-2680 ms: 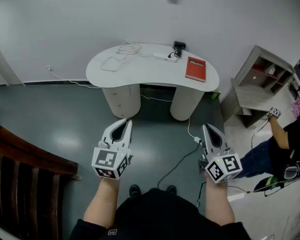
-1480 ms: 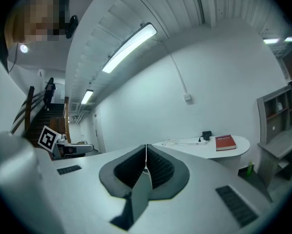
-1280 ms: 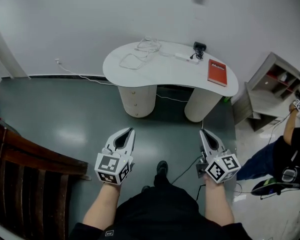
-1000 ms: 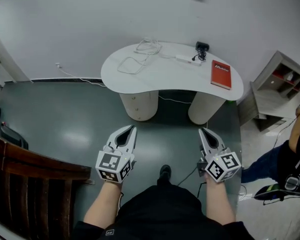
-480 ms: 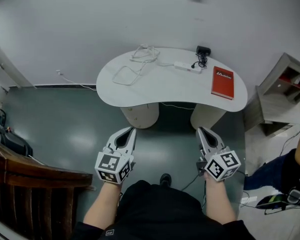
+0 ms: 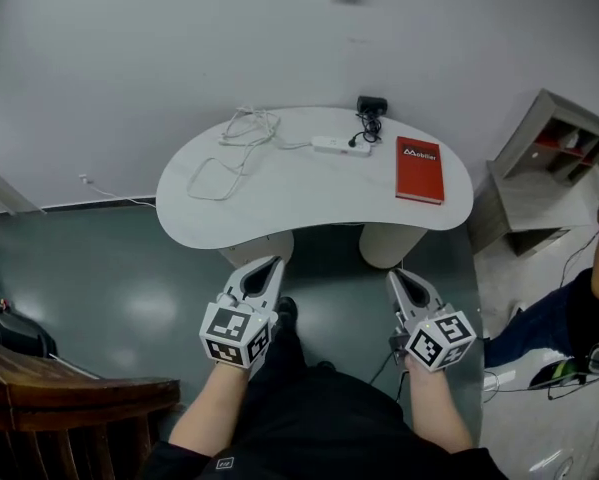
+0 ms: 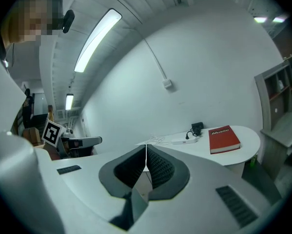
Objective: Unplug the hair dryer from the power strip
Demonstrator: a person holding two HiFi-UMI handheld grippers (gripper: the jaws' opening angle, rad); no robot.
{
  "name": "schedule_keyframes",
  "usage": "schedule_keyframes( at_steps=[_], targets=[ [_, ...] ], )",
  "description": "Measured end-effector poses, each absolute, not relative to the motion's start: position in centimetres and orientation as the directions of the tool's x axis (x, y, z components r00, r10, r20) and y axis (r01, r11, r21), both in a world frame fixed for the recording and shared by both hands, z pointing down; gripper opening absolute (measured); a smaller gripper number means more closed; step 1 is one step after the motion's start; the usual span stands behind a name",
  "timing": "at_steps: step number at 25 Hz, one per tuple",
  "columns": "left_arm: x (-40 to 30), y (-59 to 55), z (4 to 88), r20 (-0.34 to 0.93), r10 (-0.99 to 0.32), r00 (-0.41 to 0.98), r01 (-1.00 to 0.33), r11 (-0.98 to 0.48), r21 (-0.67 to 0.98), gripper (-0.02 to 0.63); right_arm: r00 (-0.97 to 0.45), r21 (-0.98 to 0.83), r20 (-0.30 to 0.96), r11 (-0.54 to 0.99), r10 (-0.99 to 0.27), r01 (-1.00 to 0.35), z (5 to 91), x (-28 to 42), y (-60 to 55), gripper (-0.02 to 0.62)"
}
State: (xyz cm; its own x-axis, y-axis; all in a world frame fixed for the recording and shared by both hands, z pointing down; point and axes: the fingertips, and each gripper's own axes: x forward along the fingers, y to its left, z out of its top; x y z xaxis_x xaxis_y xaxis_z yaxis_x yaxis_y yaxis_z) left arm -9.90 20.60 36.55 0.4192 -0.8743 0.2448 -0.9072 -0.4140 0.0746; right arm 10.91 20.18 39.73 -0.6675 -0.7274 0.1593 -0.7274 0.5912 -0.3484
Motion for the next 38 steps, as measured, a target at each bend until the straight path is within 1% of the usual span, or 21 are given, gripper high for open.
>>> schedule_keyframes(
  at_steps=[7, 13, 21, 25, 28, 31, 35, 38],
  targets=[
    [-8.5, 9.8, 36.9, 0.228, -0.816, 0.532, -0.845, -0.529, 0.079, 0.018, -0.588, -0.334, 0.172, 0.515, -0.790, -0.789, 40.2, 11.4, 12.2, 0.035],
    [-9.3, 0.5, 37.1, 0.246, -0.765, 0.596, -0.798, -0.598, 0.074, 0.018, -0.541, -0.342, 0.193, 0.461, -0.818, -0.819, 40.2, 9.6, 4.5, 0.035],
    [-13.4, -8.3, 38.7, 0.262, -0.735, 0.626, -0.774, -0.628, 0.086, 0.018, -0.571, -0.362, 0.238, 0.473, -0.786, -0.803, 42.3, 2.7, -4.3, 0.035],
    [-15.3, -11.5, 39.6, 0.271, -0.726, 0.632, -0.769, -0.630, 0.107, 0.018, -0.597, -0.356, 0.249, 0.502, -0.762, -0.789, 42.2, -0.9, -6.9, 0.035],
    [-15.3, -13.4, 40.0, 0.272, -0.720, 0.639, -0.765, -0.633, 0.122, 0.018, -0.615, -0.352, 0.275, 0.518, -0.739, -0.780, 42.5, -2.2, -8.0, 0.035],
    [-14.2, -14.9, 40.3, 0.275, -0.708, 0.651, -0.755, -0.640, 0.142, 0.018, -0.614, -0.364, 0.299, 0.507, -0.731, -0.781, 43.1, -1.5, -8.8, 0.035],
    [-11.4, -17.4, 41.2, 0.302, -0.696, 0.652, -0.753, -0.643, 0.143, 0.018, -0.602, -0.379, 0.301, 0.486, -0.740, -0.787, 43.6, 1.8, -11.7, 0.035],
    [-9.3, -19.5, 41.3, 0.312, -0.707, 0.635, -0.766, -0.629, 0.133, 0.018, -0.627, -0.381, 0.294, 0.514, -0.721, -0.769, 43.9, 3.8, -14.5, 0.035]
  ],
)
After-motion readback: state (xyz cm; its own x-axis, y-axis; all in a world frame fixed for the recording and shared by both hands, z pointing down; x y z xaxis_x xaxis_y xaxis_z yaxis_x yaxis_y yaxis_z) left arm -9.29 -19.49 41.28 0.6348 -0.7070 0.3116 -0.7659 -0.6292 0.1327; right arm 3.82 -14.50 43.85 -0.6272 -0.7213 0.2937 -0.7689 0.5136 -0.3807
